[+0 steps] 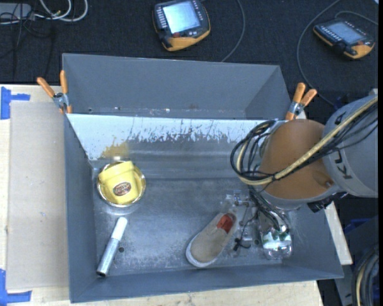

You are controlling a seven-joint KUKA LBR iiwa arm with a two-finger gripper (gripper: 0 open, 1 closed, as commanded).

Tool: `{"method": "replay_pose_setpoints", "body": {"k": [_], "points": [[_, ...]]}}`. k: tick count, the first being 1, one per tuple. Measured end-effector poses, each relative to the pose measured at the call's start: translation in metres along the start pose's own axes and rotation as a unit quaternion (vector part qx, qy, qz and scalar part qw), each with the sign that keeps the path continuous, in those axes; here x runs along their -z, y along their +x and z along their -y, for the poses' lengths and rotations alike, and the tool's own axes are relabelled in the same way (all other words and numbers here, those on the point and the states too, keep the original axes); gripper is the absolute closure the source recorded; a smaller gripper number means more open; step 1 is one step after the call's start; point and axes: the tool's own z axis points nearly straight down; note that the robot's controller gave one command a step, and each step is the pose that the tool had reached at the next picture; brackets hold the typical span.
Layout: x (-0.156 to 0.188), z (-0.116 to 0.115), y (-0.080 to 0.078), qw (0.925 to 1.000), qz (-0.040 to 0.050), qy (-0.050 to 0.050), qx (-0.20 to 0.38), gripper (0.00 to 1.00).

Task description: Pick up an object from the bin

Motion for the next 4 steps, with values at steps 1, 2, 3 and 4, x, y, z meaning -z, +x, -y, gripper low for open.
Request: {"method": "replay_pose_setpoints", "body": {"k": [1, 2, 3, 4], "points": [[0.013, 0.039, -0.038, 0.9930, 0.0006, 0.001, 0.118, 0.00], [-0.061, 0.017, -0.021, 0.9949, -0.0016, -0.001, 0.100, 0.00], [0.022, 0.001, 0.001, 1.0000, -0.0005, -0.001, -0.005, 0.00], [-0.032, 0.001, 0.016, 0.9987, -0.0032, -0.001, 0.051, 0.00]]}}
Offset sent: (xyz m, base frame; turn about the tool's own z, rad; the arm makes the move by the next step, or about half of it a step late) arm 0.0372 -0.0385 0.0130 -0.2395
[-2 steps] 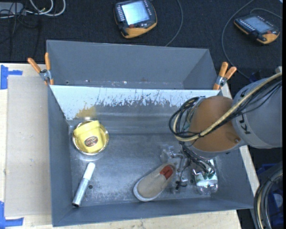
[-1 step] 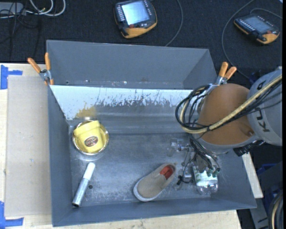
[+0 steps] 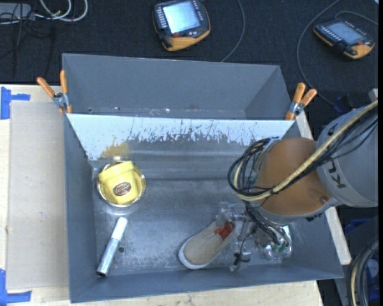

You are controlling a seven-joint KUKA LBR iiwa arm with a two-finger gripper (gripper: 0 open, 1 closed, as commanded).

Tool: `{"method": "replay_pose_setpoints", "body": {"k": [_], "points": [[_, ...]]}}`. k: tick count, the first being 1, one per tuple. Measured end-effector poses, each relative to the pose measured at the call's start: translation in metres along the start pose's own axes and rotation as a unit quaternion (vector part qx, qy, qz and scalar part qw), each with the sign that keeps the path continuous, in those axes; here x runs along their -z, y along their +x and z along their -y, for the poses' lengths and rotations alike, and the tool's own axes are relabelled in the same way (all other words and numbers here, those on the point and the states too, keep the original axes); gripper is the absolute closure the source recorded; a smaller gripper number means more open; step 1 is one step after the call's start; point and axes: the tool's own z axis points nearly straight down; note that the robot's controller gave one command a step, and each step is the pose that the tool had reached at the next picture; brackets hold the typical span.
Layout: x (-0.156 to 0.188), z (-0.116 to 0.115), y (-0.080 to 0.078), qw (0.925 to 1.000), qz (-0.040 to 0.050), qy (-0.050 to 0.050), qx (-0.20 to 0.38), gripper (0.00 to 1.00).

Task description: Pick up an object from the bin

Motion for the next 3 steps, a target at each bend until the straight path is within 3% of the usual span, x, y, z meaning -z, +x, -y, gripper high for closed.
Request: {"method": "replay_pose_setpoints", "body": {"k": [1, 2, 3], "points": [[0.076, 0.012, -0.056, 0.9960, 0.0029, 0.001, 0.089, 0.00], [-0.025, -0.014, -0.046, 0.9975, -0.0017, 0.000, 0.071, 0.00], [-0.019, -0.013, -0.050, 0.9975, 0.0039, 0.000, 0.070, 1.00]]}}
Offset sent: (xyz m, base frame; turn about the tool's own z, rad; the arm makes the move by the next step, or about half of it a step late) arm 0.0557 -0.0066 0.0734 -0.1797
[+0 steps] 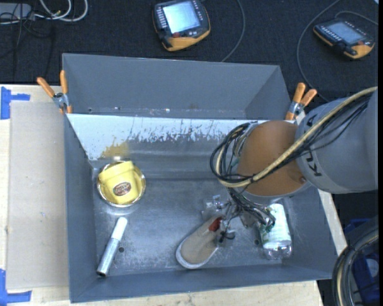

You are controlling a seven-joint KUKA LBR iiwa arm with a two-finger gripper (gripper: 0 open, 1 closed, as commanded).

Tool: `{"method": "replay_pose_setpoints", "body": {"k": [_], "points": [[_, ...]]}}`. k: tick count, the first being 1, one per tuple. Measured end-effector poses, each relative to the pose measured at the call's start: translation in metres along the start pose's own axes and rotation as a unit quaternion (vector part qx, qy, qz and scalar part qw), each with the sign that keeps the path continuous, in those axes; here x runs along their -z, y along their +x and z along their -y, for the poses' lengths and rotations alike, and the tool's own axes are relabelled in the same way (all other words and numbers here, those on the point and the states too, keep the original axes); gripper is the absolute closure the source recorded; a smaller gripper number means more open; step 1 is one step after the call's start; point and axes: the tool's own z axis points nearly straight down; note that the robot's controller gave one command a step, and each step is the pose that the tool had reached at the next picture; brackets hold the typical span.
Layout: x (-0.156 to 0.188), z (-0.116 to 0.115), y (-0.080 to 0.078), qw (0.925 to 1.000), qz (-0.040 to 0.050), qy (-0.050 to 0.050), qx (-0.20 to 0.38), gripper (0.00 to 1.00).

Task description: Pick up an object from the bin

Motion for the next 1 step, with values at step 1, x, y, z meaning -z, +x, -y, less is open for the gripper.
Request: {"method": "replay_pose_setpoints", "body": {"k": [1], "points": [[0.1238, -0.0104, -0.0050, 0.9999, 0.0035, 0.001, -0.015, 1.00]]}}
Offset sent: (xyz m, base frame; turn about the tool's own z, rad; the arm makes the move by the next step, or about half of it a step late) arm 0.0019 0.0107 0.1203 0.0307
